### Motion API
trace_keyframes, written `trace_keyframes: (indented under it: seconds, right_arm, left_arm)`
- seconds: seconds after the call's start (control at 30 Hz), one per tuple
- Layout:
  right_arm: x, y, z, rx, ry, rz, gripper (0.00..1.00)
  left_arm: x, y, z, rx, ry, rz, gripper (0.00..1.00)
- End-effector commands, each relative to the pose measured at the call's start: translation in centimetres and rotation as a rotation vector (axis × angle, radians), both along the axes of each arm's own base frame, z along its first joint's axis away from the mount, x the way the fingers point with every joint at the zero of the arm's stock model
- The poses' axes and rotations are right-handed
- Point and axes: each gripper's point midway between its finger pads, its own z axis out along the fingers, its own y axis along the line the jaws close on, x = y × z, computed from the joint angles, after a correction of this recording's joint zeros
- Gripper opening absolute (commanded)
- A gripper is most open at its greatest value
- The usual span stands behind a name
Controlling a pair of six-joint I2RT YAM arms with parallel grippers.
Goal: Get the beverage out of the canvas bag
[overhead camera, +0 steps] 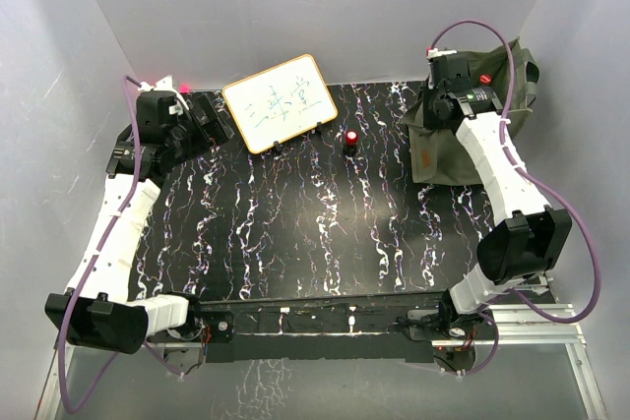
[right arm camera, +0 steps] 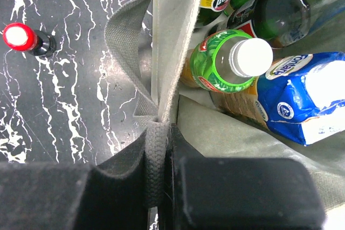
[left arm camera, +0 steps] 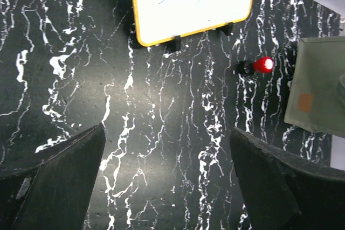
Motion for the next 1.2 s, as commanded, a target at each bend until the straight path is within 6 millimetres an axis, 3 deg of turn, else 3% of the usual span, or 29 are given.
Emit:
trace_keyframes:
  seconds: [0.0, 0.8, 1.17]
  right_arm:
    - [-2.6, 0.7, 2.1, 0.052, -0.019, 0.025, 0.08]
    - [-11.8, 4.8, 2.7, 0.23, 0.054, 0.143, 0.08]
    - [-15.6, 6.5, 4.2, 0.343, 0.079, 0.196, 0.08]
  left_arm:
    - [0.0, -1.6, 0.9, -0.086, -0.022, -0.037, 0.97]
    - [-1.9, -3.2, 2.2, -0.218, -0.027, -0.063, 0.97]
    - [-2.5, -4.4, 1.7, -0.309, -0.001, -0.073, 0.97]
